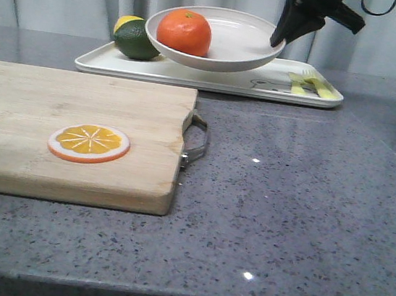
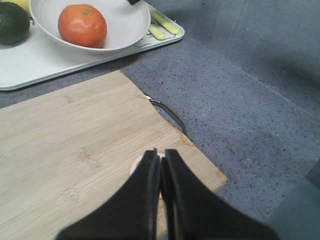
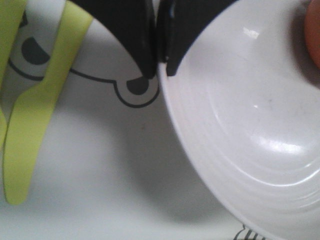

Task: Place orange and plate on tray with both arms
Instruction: 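Lift the plate with the right gripper and carry it onto the tray, then set the plate down on the tray, open the right gripper, raise it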

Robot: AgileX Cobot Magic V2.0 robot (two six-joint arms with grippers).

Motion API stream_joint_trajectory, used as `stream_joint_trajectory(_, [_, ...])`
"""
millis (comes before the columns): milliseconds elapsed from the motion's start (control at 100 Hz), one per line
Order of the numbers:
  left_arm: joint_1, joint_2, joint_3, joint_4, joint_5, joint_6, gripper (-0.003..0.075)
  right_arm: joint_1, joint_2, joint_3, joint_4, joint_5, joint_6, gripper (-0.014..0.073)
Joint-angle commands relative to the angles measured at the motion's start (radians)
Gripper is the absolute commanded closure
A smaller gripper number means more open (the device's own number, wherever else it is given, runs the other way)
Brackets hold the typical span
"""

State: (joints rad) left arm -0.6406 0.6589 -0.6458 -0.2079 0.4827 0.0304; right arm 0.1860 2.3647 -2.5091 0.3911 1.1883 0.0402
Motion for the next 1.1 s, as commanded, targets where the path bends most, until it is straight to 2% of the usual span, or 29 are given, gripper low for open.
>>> stream_joint_trajectory(0, [0.001,-0.002,-0.026,-0.008,-0.082,0.002,0.0741,-0.015,-0.044,-0.057,0.039,-0.035,0.011,0.0660])
stream_joint_trajectory(570, [0.001,-0.002,-0.026,-0.008,-0.119,0.002,0.0741,-0.056,-0.006,-0.058,0.039,-0.074,0.030,0.0655])
stream_joint_trajectory(640, [0.001,-0.002,-0.026,-0.008,-0.122,0.002,0.0741,-0.056,-0.006,-0.058,0.039,-0.074,0.030,0.0615])
stream_joint_trajectory(840, [0.001,-0.002,-0.026,-0.008,-0.122,0.002,0.0741,-0.056,-0.006,-0.058,0.039,-0.076,0.030,0.0434])
stream_joint_trajectory(1090, [0.001,-0.002,-0.026,-0.008,-0.122,0.002,0.0741,-0.056,-0.014,-0.058,0.037,-0.067,0.030,0.0419])
